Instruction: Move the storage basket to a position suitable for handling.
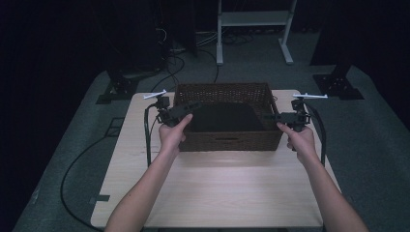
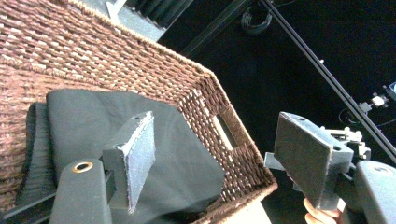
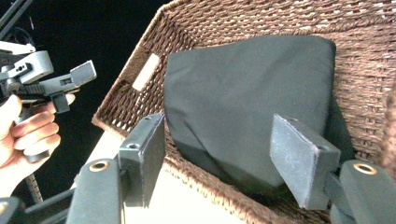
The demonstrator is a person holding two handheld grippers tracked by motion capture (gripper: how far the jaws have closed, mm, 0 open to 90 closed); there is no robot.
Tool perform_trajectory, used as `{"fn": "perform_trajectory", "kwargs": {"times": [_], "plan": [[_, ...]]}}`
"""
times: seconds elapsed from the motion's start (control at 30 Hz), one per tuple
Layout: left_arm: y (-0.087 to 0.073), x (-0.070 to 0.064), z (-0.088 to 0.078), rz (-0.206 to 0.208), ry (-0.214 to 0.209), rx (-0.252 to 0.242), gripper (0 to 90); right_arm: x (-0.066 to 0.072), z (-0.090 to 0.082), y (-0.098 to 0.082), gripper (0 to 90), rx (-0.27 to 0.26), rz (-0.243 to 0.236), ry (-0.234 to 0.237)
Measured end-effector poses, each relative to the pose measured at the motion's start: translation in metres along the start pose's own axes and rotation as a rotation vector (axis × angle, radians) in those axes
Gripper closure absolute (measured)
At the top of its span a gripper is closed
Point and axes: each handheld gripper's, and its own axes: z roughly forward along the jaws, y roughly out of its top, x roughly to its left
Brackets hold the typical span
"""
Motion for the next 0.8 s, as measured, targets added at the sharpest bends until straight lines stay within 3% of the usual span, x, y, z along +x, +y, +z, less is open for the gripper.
{"fn": "perform_trajectory", "kwargs": {"times": [0.27,0.8], "plan": [[-0.005,0.001,-0.004,0.001,-0.002,0.011,27.2,-0.001,-0.007,-0.008,34.3,0.016,-0.017,-0.006],[-0.013,0.0,-0.011,-0.001,-0.025,0.022,25.7,0.002,-0.019,-0.022,32.7,0.026,-0.029,0.024]]}}
